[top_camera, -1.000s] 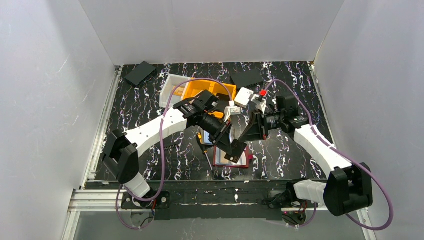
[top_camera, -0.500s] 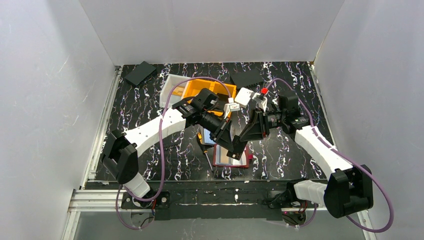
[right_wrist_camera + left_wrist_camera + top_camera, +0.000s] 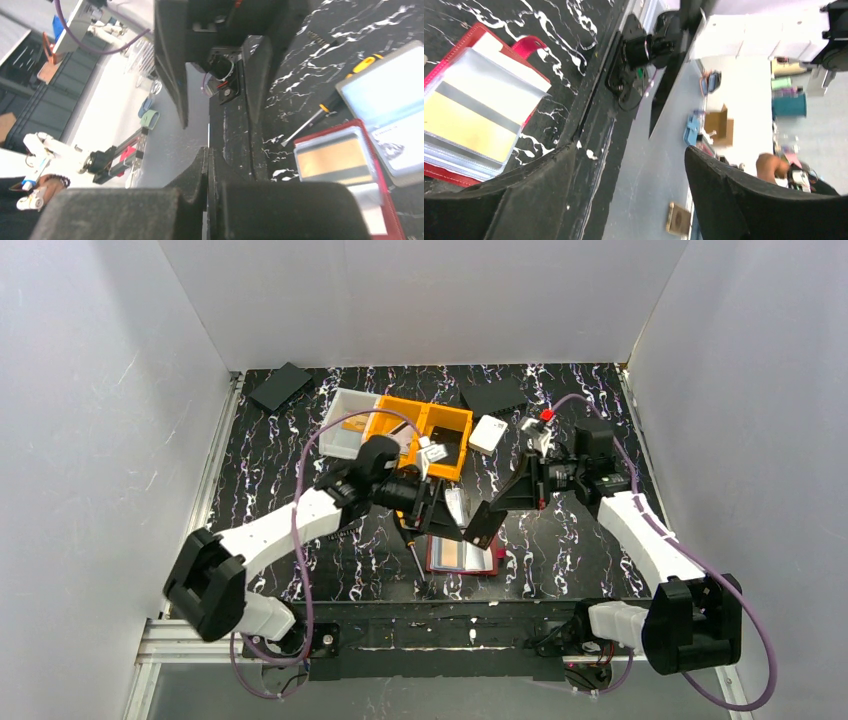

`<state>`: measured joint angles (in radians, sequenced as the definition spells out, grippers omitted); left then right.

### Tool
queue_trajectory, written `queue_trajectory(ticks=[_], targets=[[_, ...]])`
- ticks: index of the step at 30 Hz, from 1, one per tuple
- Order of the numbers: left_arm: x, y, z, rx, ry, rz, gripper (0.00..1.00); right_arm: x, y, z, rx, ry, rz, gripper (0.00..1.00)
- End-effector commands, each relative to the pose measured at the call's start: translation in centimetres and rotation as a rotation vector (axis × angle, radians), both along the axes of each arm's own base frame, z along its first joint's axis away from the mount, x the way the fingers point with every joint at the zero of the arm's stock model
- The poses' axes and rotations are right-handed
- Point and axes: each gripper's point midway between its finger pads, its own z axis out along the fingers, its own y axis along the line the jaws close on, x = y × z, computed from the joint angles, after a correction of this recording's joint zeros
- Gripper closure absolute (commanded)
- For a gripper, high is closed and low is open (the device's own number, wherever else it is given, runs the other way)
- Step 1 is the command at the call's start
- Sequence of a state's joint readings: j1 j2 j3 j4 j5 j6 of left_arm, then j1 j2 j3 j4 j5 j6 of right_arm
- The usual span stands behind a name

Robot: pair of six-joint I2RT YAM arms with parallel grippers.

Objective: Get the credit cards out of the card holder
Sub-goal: Place the credit card in the storage box.

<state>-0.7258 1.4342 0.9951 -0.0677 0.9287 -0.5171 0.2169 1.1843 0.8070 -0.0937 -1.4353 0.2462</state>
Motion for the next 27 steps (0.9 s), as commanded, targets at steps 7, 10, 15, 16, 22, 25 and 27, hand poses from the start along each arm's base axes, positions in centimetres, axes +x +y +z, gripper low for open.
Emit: queue_trajectory(ticks=[7, 10, 15, 16, 22, 25, 27], targets=[[4.1, 1.1, 7.0, -0.486, -0.130, 0.486, 0.02, 1.0, -2.5, 1.5, 0.028, -0.031, -0.087, 0.99], [4.4, 1.0, 7.4, -0.540, -0.088, 0.505, 0.02, 1.6, -3.3, 1.4, 0.029, -0.038, -0.130, 0.99], [4.6, 0.6, 6.8, -0.528, -0.042, 0.509, 0.02, 2.2, -4.0, 1.5, 0.027, -0.024, -0.166, 0.99], [4.6, 0.7, 6.7, -0.529, -0.051, 0.522, 0.02, 2.2, -4.0, 1.5, 0.027, -0.021, -0.166, 0.99], [4.2, 0.8, 5.1, -0.477, -0.152, 0.589, 0.02, 2.9, -4.7, 1.2, 0.025, 0.005, -0.199, 0.99], [3.9, 0.0, 4.9, -0.455, -0.192, 0.579, 0.02, 3.3, -4.7, 0.8, 0.023, 0.024, -0.199, 0.99], [4.1, -0.5, 4.6, -0.442, -0.208, 0.583, 0.02, 3.5, -4.7, 0.5, 0.022, 0.037, -0.198, 0.99]])
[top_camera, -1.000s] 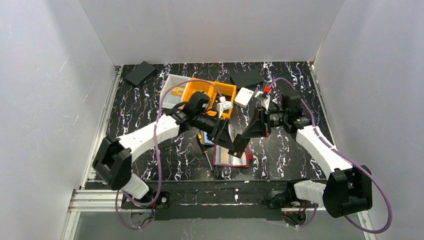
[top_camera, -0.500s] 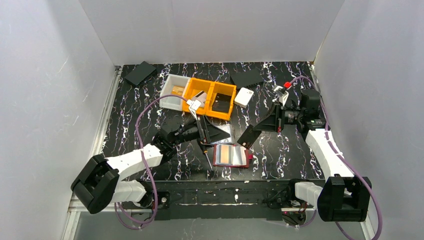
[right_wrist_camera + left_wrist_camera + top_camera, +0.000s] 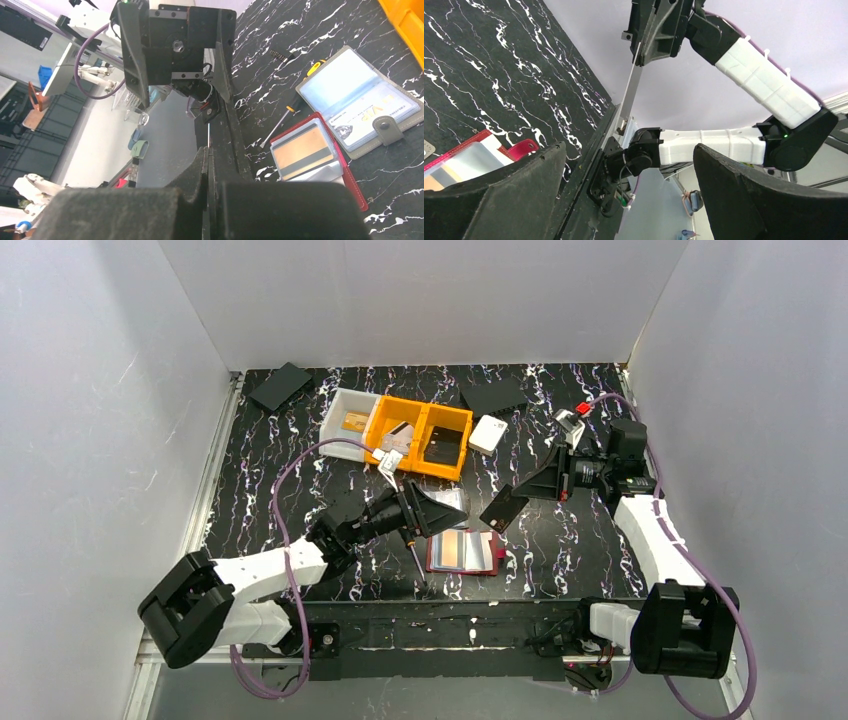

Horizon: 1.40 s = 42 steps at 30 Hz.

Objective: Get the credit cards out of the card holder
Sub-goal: Place the credit card in the storage box.

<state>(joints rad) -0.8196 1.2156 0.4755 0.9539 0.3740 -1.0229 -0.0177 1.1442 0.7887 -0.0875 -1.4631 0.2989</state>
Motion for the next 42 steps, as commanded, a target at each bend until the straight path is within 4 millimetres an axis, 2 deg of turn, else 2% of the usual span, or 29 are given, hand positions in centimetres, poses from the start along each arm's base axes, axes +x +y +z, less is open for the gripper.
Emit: queue_trajectory(ticks=[1, 8, 12, 15, 19, 22, 28, 29, 30, 31, 34, 36, 38, 39, 42], targets=[[1.1, -0.6, 0.6, 0.026, -0.089, 0.064, 0.02, 0.3, -0.1, -0.2, 0.009, 0.013, 0.014, 0.99], [1.7, -2.4, 0.1, 0.055, -0.096, 0.019, 0.02, 0.4, -0.1, -0.5, 0.009, 0.013, 0.015, 0.99], [1.5, -3.7, 0.1, 0.057, -0.101, -0.042, 0.09, 0.5, -0.1, -0.7, 0.009, 0.016, 0.014, 0.99], [1.2, -4.9, 0.5, 0.042, -0.111, -0.100, 0.17, 0.3, -0.1, -0.7, 0.009, 0.017, 0.014, 0.99], [0.0, -6.3, 1.2, 0.019, -0.136, -0.190, 0.25, 0.4, -0.1, -0.9, 0.010, 0.023, 0.014, 0.99], [-0.4, -7.0, 0.9, 0.023, -0.143, -0.234, 0.39, 0.6, -0.1, -1.0, 0.009, 0.028, 0.014, 0.99], [-0.4, -8.2, -0.2, 0.038, -0.125, -0.293, 0.75, 0.5, 0.0, -1.2, 0.010, 0.031, 0.017, 0.99], [-0.5, -8.3, -0.2, 0.037, -0.128, -0.303, 0.82, 0.5, 0.0, -1.2, 0.009, 0.030, 0.017, 0.99], [-0.5, -8.4, -0.2, 0.037, -0.130, -0.312, 0.95, 0.5, 0.0, -1.2, 0.010, 0.030, 0.018, 0.99], [-0.6, -8.5, -0.1, 0.035, -0.137, -0.322, 1.00, 0.5, 0.0, -1.2, 0.010, 0.030, 0.019, 0.99], [-0.9, -7.9, 0.2, 0.042, -0.212, -0.356, 1.00, 0.5, 0.1, -1.2, 0.009, 0.020, 0.022, 0.99], [0.2, -6.1, -0.5, 0.097, -0.228, -0.363, 1.00, 1.0, 0.0, -1.1, 0.008, -0.012, 0.021, 0.46], [1.0, -3.5, -1.5, 0.184, -0.269, -0.377, 1.00, 1.9, -0.4, -1.0, 0.005, -0.045, 0.004, 0.04], [1.2, -2.0, -1.3, 0.233, -0.308, -0.382, 1.00, 2.5, -0.8, -0.9, 0.003, -0.068, -0.013, 0.02], [2.0, 2.7, -3.9, 0.544, -0.404, -0.425, 1.00, 4.5, -2.6, -1.1, -0.024, -0.120, -0.110, 0.02]])
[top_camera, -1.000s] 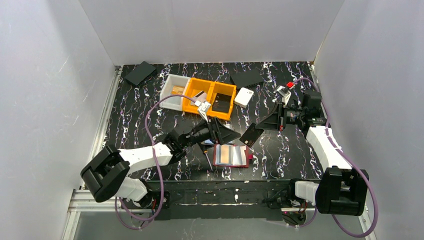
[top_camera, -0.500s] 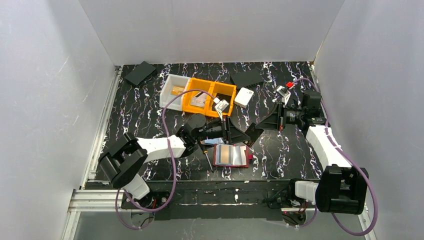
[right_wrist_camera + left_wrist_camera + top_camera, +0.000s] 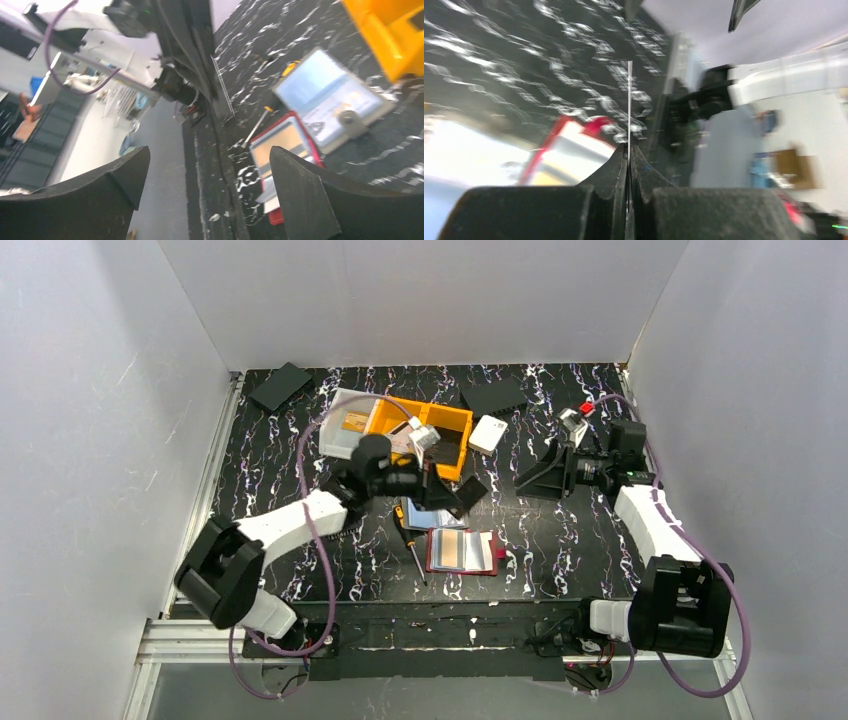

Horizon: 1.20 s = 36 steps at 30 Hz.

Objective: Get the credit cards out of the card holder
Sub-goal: Place the credit card in the storage box.

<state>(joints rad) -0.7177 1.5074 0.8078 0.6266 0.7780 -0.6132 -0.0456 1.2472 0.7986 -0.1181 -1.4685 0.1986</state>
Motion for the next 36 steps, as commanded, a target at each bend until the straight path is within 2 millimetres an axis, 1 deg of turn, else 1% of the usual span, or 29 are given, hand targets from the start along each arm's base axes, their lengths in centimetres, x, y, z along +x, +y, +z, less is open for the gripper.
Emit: queue_trajectory(ticks=[1, 3, 4, 5, 6, 7, 9, 12, 13, 17, 21, 26, 33, 36], targets=[[-0.1, 7.3, -0.3, 0.374, -0.307, -0.144, 1.00, 3.3, -2.6, 0.6, -0.056, -0.156, -0.140, 0.02], [0.9, 10.2, -0.4, 0.564, -0.407, -0.208, 1.00, 4.7, -3.9, -1.2, -0.175, -0.215, -0.236, 0.01], [1.8, 11.4, -0.1, 0.637, -0.449, -0.240, 1.00, 5.2, -4.5, -2.0, -0.251, -0.253, -0.257, 0.02], [2.8, 12.5, 0.7, 0.706, -0.508, -0.274, 1.00, 5.6, -5.0, -2.8, -0.309, -0.302, -0.263, 0.02], [3.8, 13.3, 1.1, 0.760, -0.539, -0.296, 1.00, 5.9, -5.3, -3.6, -0.335, -0.296, -0.272, 0.02], [5.0, 13.6, 1.6, 0.798, -0.566, -0.309, 1.00, 6.1, -5.6, -4.3, -0.352, -0.280, -0.278, 0.02], [7.2, 13.7, 2.4, 0.838, -0.616, -0.346, 1.00, 6.0, -5.5, -5.5, -0.335, -0.240, -0.264, 0.02], [10.4, 13.0, 2.1, 0.879, -0.675, -0.414, 1.00, 5.4, -5.8, -6.4, -0.344, -0.219, -0.244, 0.02], [11.5, 12.6, 2.3, 0.878, -0.701, -0.415, 1.00, 5.3, -5.8, -6.5, -0.348, -0.218, -0.241, 0.02], [14.2, 11.0, 0.1, 0.868, -0.762, -0.510, 1.00, 5.1, -5.9, -6.5, -0.355, -0.223, -0.233, 0.02], [16.7, 9.7, -1.8, 0.875, -0.770, -0.530, 1.00, 5.2, -6.1, -6.7, -0.367, -0.226, -0.242, 0.02], [18.5, 8.1, -2.8, 0.845, -0.815, -0.547, 1.00, 5.3, -6.2, -6.6, -0.356, -0.216, -0.236, 0.02], [20.2, 7.3, -5.1, 0.845, -0.865, -0.570, 1.00, 5.4, -6.6, -7.0, -0.347, -0.194, -0.247, 0.02], [20.5, 6.6, -5.0, 0.819, -0.876, -0.562, 1.00, 5.4, -6.6, -7.0, -0.330, -0.179, -0.247, 0.02]])
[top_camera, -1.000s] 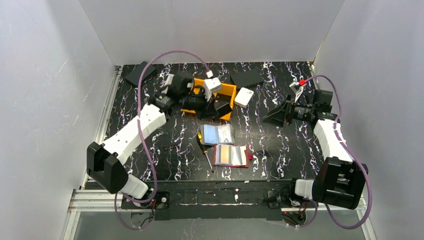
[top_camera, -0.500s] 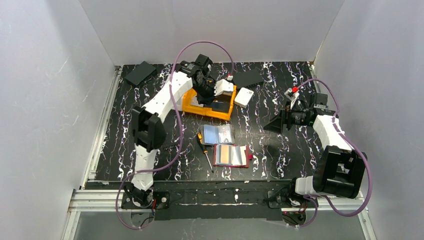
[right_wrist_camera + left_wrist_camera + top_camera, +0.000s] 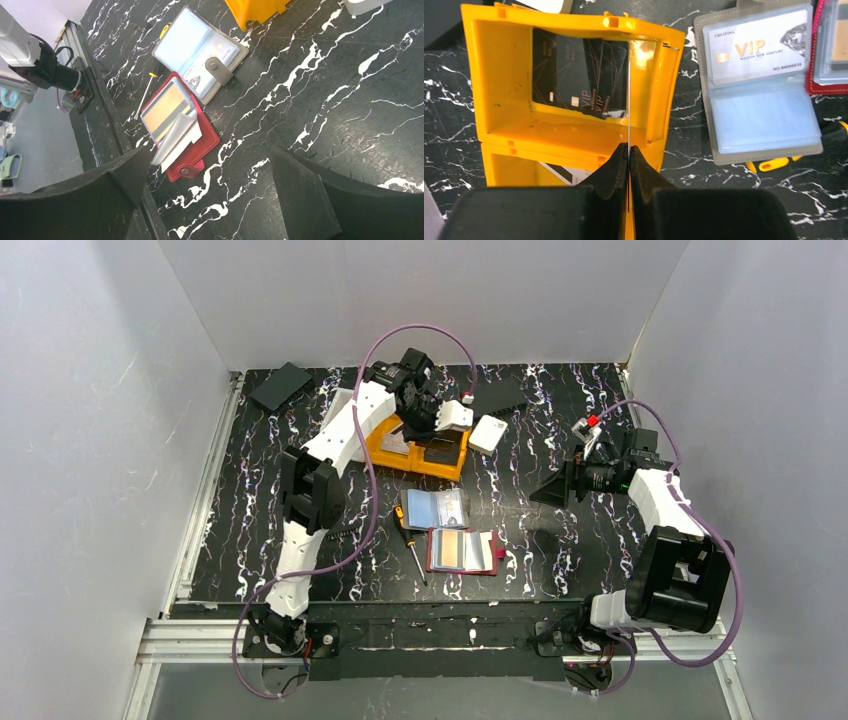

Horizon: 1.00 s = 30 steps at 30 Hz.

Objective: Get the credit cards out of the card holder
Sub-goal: Place the credit card in the storage box.

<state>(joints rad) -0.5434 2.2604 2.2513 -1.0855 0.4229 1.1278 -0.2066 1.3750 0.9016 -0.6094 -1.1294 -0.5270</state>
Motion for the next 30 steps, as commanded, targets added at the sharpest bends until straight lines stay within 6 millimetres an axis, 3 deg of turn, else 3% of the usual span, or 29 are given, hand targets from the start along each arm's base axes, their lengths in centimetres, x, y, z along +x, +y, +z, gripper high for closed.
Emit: queue_trajectory(ticks=[1, 9, 14, 22, 30], targets=[[0.5, -1.5, 1.1, -0.060, -0.038, -0.046, 1.00, 0.6, -0.2, 1.0, 0.034, -0.020, 0.006, 0.02], [0.9, -2.2, 0.0, -0.066, -0.047, -0.067, 1.00, 0.5, -0.5, 0.9, 0.049, -0.007, -0.001, 0.02], [1.7, -2.4, -1.8, -0.052, -0.043, -0.056, 1.00, 0.4, -0.6, 1.1, 0.061, -0.003, -0.005, 0.02], [2.1, -2.3, -6.4, -0.018, 0.019, -0.047, 1.00, 0.3, -0.6, 1.3, 0.079, 0.000, -0.003, 0.02], [2.4, -2.3, -7.8, -0.021, 0.033, -0.025, 0.95, 0.3, -0.7, 1.3, 0.088, 0.003, -0.007, 0.02]])
